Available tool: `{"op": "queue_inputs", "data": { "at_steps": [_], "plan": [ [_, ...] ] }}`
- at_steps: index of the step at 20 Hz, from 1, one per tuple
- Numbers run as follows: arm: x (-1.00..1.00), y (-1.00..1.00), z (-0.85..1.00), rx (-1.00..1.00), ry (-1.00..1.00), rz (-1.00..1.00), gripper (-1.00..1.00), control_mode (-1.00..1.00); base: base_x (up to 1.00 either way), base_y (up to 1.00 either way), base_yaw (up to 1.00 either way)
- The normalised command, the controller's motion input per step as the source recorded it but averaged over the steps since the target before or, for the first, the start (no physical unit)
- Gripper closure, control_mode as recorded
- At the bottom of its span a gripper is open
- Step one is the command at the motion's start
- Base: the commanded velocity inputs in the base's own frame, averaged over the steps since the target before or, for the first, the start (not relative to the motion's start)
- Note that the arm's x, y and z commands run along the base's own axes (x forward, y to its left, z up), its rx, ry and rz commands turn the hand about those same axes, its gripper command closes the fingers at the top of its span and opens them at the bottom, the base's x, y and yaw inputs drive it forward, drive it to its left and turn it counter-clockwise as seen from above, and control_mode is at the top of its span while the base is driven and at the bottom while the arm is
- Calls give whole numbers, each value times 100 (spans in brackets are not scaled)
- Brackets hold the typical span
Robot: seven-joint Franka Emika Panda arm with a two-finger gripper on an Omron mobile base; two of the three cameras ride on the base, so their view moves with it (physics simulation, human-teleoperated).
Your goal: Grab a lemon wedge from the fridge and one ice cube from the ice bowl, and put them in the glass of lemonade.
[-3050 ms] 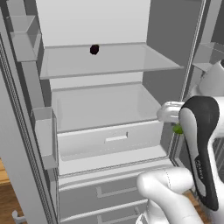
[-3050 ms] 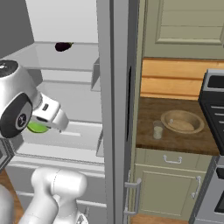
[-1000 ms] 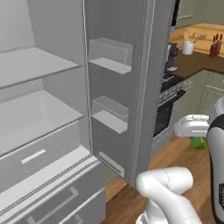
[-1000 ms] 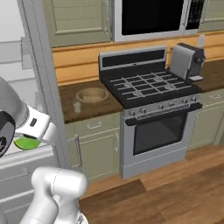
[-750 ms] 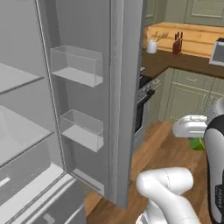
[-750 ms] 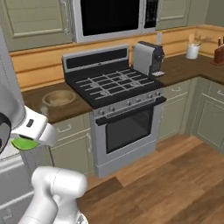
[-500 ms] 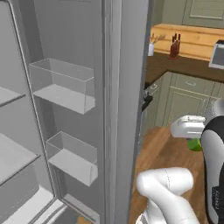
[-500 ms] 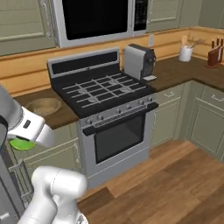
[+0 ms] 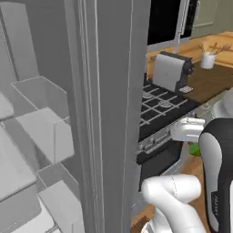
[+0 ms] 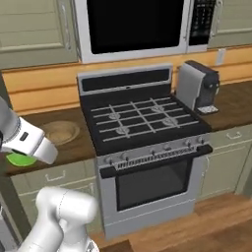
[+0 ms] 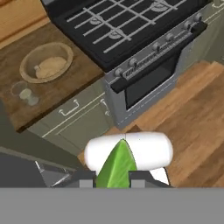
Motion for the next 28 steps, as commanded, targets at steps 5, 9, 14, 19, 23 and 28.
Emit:
{"op": "queue_inputs", "data": {
  "at_steps": [5,9,14,19,23,28],
  "plan": [
    [0,0,0,0,0,0,100,100,17,-32,90],
    [0,0,0,0,0,0,100,100,21,-58,84],
    [0,0,0,0,0,0,100,100,37,-92,51],
    [0,0,0,0,0,0,100,100,81,-58,16],
    [0,0,0,0,0,0,100,100,60,-8,3],
    [0,0,0,0,0,0,100,100,15,0,0]
  ]
}}
